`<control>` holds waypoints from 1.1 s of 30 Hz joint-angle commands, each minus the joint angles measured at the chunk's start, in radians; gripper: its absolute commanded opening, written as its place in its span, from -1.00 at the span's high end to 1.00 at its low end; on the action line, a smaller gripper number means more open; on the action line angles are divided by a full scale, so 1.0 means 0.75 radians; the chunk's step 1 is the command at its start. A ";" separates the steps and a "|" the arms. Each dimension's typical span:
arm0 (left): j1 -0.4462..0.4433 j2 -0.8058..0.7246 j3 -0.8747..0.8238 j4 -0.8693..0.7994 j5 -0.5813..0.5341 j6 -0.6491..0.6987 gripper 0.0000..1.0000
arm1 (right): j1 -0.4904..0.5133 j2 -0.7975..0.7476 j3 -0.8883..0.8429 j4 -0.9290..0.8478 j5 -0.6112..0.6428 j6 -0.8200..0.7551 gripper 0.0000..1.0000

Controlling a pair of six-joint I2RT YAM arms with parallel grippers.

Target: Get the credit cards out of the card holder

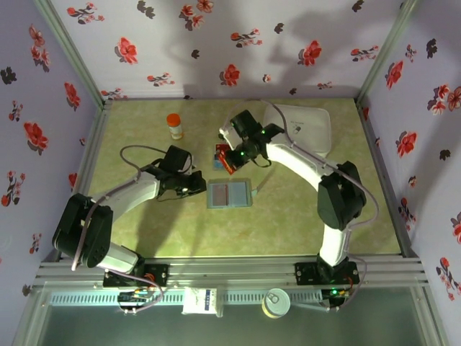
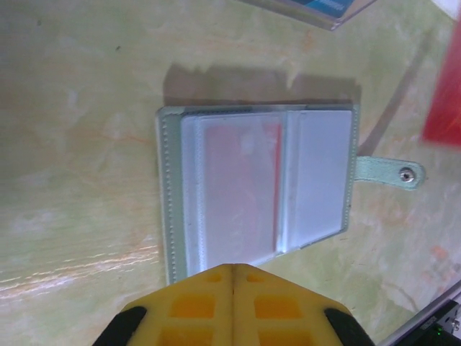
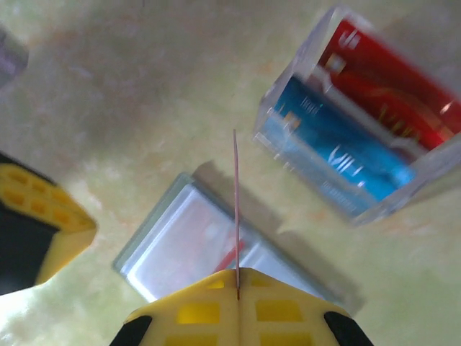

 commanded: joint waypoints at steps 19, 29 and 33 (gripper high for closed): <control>0.027 -0.015 -0.085 -0.026 0.004 -0.060 0.90 | -0.084 0.632 1.013 -0.706 0.128 -1.081 1.00; 0.028 -0.009 -0.057 -0.064 -0.005 -0.046 0.90 | -0.117 0.638 1.036 -0.648 0.087 -1.115 1.00; 0.031 -0.005 -0.042 -0.084 -0.010 -0.033 0.90 | -0.117 0.656 1.043 -0.621 0.088 -1.131 1.00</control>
